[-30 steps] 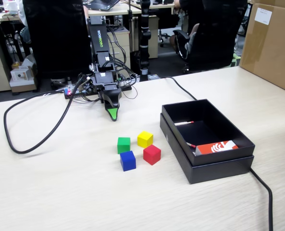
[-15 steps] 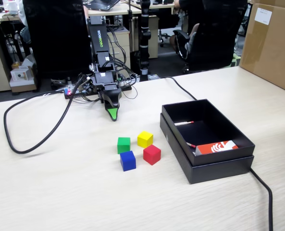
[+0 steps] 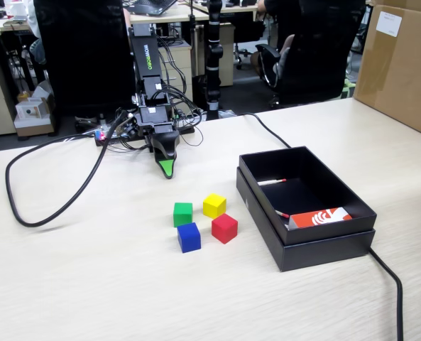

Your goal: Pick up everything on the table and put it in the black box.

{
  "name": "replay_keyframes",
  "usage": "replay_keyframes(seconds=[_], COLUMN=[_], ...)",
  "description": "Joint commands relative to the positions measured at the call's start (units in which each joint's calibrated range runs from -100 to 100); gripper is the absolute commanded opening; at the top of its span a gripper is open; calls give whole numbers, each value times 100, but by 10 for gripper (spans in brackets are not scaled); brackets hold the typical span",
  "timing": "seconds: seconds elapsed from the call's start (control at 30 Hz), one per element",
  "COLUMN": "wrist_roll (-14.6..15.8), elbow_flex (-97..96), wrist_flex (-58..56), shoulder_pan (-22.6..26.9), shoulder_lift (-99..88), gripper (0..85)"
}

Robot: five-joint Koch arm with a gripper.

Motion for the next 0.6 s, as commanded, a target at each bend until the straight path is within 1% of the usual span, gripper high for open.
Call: replay_keyframes(seconds=[0.0,0.57], wrist_roll=[-34,-34], elbow_flex=[-194,-176], wrist_flex=[-126,-126], shoulder_pan=[-5,10], shoulder_lift=[0,0], gripper=[492,492])
